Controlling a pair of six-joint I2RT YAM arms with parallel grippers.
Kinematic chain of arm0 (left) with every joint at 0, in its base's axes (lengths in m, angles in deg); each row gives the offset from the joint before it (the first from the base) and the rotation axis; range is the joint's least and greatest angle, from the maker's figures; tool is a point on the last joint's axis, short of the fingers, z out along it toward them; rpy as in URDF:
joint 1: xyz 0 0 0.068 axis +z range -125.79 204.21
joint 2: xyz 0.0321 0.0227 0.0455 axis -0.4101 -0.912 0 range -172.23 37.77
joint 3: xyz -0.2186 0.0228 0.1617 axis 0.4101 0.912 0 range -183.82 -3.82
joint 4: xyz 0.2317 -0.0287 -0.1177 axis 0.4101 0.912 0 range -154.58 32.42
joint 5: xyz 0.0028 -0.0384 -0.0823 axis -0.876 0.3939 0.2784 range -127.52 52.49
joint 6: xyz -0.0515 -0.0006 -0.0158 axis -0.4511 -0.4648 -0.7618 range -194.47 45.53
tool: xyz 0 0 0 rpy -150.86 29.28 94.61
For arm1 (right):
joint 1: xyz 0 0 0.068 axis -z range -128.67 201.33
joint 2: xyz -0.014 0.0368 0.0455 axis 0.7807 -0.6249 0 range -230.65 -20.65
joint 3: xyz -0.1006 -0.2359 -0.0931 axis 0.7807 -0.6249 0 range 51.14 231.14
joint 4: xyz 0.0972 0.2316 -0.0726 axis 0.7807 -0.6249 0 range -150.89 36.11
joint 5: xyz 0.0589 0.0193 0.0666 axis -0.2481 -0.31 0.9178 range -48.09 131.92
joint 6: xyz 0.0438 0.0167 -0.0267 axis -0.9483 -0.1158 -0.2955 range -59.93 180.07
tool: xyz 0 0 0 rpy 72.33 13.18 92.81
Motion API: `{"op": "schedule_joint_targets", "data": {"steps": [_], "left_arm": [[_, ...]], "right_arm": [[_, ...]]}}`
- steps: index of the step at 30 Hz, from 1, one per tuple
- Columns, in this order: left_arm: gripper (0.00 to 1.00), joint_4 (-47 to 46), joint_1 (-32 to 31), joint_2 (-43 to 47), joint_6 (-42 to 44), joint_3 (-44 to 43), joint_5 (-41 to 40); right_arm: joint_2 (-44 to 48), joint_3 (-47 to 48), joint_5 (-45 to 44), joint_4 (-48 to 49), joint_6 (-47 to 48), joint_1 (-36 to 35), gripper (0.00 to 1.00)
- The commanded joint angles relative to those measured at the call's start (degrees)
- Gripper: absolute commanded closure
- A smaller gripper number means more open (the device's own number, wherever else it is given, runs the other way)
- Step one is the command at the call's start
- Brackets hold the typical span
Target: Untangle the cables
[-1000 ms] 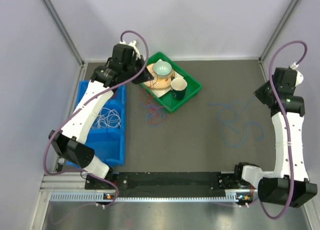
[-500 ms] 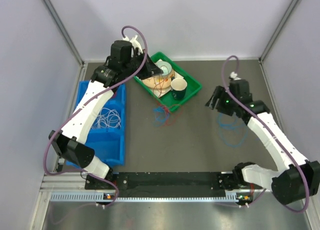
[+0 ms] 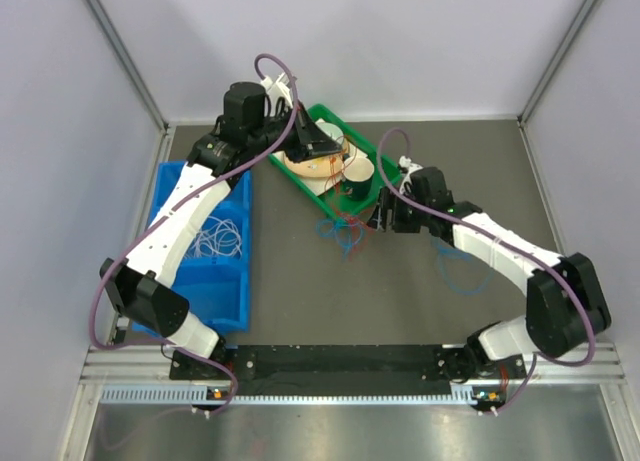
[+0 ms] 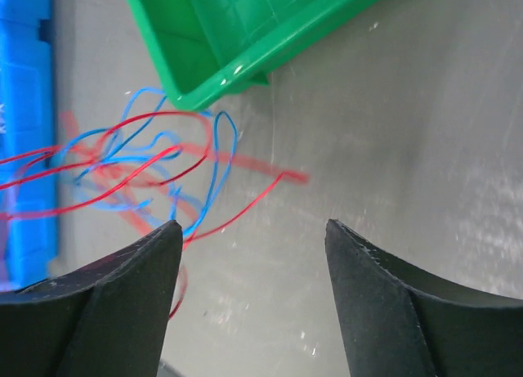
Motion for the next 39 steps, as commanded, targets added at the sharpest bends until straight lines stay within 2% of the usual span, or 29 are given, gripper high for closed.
{"op": "schedule_joint_targets", "data": {"steps": [1,4,6,9,10,12,13,19,22,25,26,29,33,35,36,38,39], "left_arm": [[1.00,-5.8,-0.1,1.8,-2.4,-0.5,3.3],[1.00,-5.9,-0.1,2.1,-3.1,-0.4,3.9],[1.00,-5.8,-0.1,2.1,-3.0,-0.4,3.8],[1.00,-5.9,-0.1,2.2,-3.4,-0.6,3.9],[1.00,-5.9,-0.1,2.3,-3.5,-0.6,3.8],[1.00,-6.1,-0.1,2.3,-3.8,-0.6,3.8],[1.00,-5.9,-0.1,2.3,-3.8,-0.7,3.7],[1.00,-3.4,0.4,1.0,-2.1,-3.8,3.2],[1.00,-3.2,0.4,0.1,-1.5,-4.0,3.4],[1.00,-3.8,0.3,-1.8,-1.8,-4.0,5.6],[1.00,-4.1,0.1,-2.4,-2.1,-4.0,7.0],[1.00,-6.4,-2.4,-5.4,-1.8,-2.7,10.1],[1.00,-14.0,-7.8,-10.2,-0.7,1.7,12.1],[1.00,-13.9,-8.6,-12.9,0.4,0.6,11.5],[1.00,-13.4,-8.9,-13.7,1.0,-0.9,9.8],[1.00,-11.7,-8.9,-15.8,1.9,-2.5,9.2],[1.00,-11.2,-8.9,-16.3,2.2,-3.6,8.3]], "right_arm": [[-4.9,2.2,-5.0,7.6,1.5,-2.5,0.29],[-8.1,3.4,-10.9,10.1,-1.1,-2.8,0.30],[-9.4,3.9,-11.8,11.6,-2.5,-2.9,0.32],[-11.4,5.2,-12.1,13.2,-5.3,-2.9,0.43],[-11.7,5.7,-12.7,13.2,-6.4,-2.8,0.66],[-11.3,5.6,-13.9,13.2,-9.1,-2.9,0.97],[-10.6,4.4,-16.7,12.9,-10.2,-2.9,1.00],[3.7,-3.9,-28.1,8.1,-13.5,-2.2,1.00],[12.9,-7.9,-29.5,2.8,-14.0,0.5,1.00],[20.2,-11.5,-29.4,-2.0,-14.2,6.3,1.00],[21.6,-12.4,-28.6,-3.0,-13.8,10.4,1.00],[23.9,-13.9,-25.8,-4.5,-11.6,14.7,1.00],[24.3,-14.1,-28.2,-7.2,-13.1,15.7,1.00],[23.8,-14.9,-26.2,-7.8,-13.9,16.5,0.99],[23.3,-14.8,-24.8,-8.2,-14.3,16.7,0.81],[23.8,-14.2,-21.1,-8.5,-15.2,16.7,0.69],[24.2,-14.2,-19.9,-8.4,-15.6,16.7,0.59]]}}
